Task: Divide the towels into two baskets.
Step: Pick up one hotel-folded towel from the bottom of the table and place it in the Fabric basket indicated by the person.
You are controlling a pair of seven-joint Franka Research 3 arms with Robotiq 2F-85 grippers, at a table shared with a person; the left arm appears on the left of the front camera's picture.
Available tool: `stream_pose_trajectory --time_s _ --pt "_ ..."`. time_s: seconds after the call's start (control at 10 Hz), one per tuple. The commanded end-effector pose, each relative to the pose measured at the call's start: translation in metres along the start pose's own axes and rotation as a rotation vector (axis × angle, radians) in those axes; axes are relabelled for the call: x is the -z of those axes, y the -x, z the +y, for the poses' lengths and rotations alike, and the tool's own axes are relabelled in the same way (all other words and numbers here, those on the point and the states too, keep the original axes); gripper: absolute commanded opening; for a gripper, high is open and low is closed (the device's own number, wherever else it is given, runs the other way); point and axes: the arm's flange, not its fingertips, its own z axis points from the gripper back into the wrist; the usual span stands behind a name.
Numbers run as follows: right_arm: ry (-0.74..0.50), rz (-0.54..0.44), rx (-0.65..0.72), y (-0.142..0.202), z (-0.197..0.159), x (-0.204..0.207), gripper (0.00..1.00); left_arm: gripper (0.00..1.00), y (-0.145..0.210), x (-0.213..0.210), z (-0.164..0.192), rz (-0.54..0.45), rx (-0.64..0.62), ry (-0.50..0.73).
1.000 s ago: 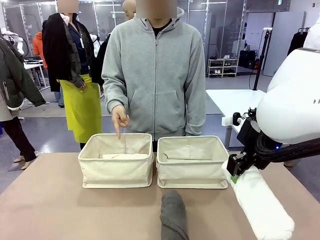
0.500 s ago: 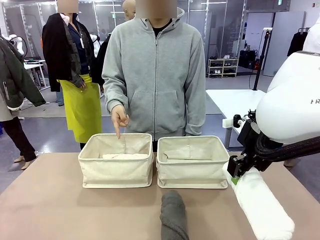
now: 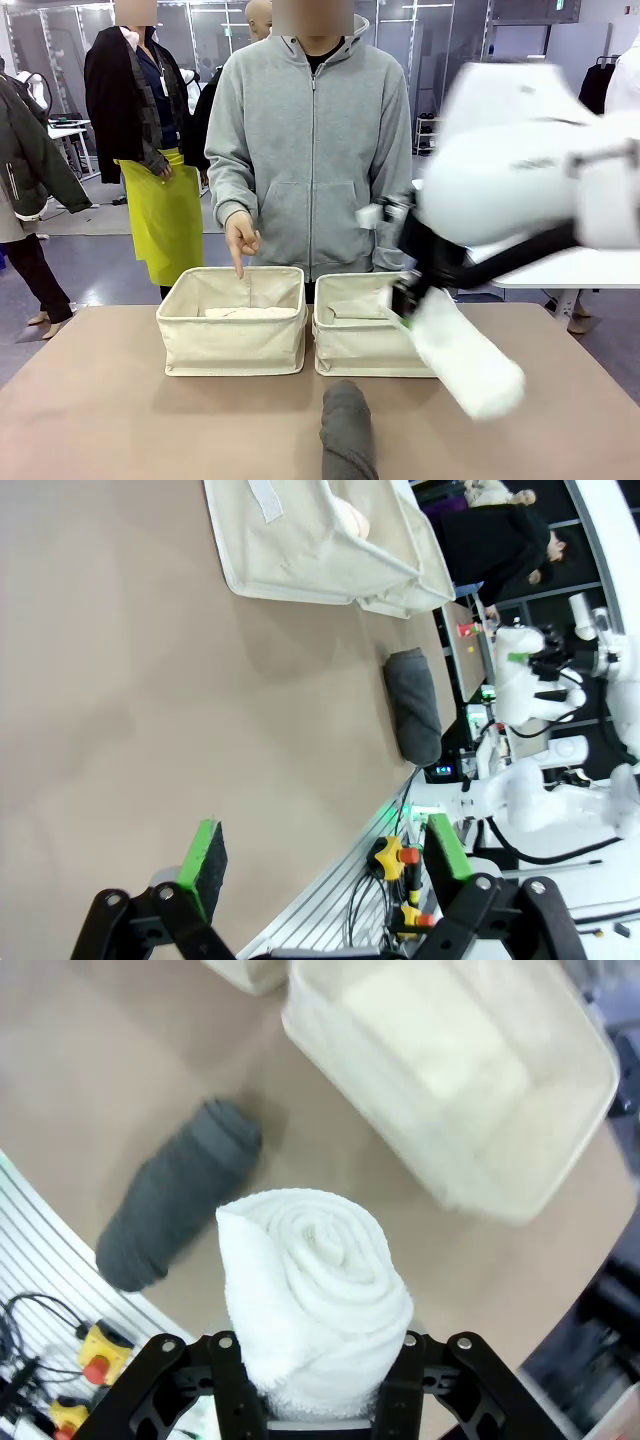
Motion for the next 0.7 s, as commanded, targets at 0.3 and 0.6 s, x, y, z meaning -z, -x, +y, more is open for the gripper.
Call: stream_pose_trajectory --time_s 0.3,0.6 --pt "0.237 0.008 -0.547 -0.19 0.083 -0.029 0.41 1.0 0.0 -0.003 -0.003 -0.013 0.012 0.009" --pt "0.226 -0.042 -0.75 -0.246 0.135 -0.008 0.41 1.0 0.0 -0.003 -0.003 -0.013 0.012 0.009"
